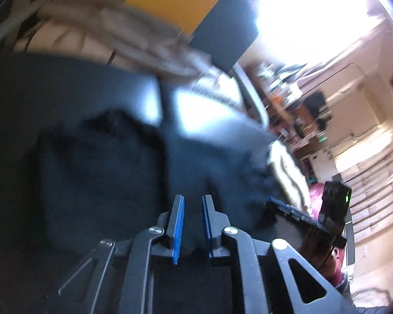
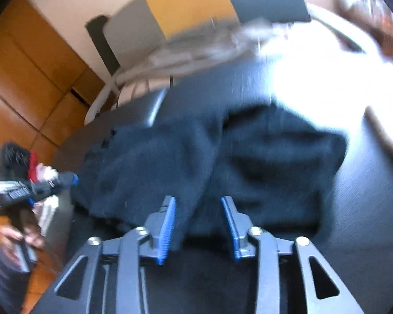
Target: Fold clothes
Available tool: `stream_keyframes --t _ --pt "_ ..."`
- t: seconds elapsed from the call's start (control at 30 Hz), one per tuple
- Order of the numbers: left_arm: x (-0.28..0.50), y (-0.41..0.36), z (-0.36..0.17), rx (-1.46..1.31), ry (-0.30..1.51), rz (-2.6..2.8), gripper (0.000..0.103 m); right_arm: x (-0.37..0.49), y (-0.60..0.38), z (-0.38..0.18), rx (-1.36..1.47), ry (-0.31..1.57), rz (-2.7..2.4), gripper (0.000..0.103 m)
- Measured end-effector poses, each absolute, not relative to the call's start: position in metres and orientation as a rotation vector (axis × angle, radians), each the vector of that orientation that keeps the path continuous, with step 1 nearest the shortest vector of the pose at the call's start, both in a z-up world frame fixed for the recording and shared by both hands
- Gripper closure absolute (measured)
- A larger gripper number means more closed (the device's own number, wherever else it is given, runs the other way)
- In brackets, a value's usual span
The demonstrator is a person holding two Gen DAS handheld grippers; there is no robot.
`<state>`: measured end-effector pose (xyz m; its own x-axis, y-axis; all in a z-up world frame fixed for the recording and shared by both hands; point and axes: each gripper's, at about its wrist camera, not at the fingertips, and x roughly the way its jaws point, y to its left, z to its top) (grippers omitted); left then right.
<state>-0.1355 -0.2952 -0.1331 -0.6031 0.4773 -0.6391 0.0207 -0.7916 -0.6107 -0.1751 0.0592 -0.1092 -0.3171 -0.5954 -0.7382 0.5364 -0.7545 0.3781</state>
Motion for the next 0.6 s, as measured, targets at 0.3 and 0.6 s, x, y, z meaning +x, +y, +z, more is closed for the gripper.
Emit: stream_keyframes --t 0.3,0.6 --pt "-0.191 -0.263 -0.167 -1.383 -0.721 2.477 0.083 -0.184 -0.013 -0.099 1.085 0.163 -2.056 0.064" --pt "-0.160 -0.271 -0.205 -1.343 -0.779 2.487 0.095 -0.166 0.040 -0.146 1.091 0.171 -2.155 0.064"
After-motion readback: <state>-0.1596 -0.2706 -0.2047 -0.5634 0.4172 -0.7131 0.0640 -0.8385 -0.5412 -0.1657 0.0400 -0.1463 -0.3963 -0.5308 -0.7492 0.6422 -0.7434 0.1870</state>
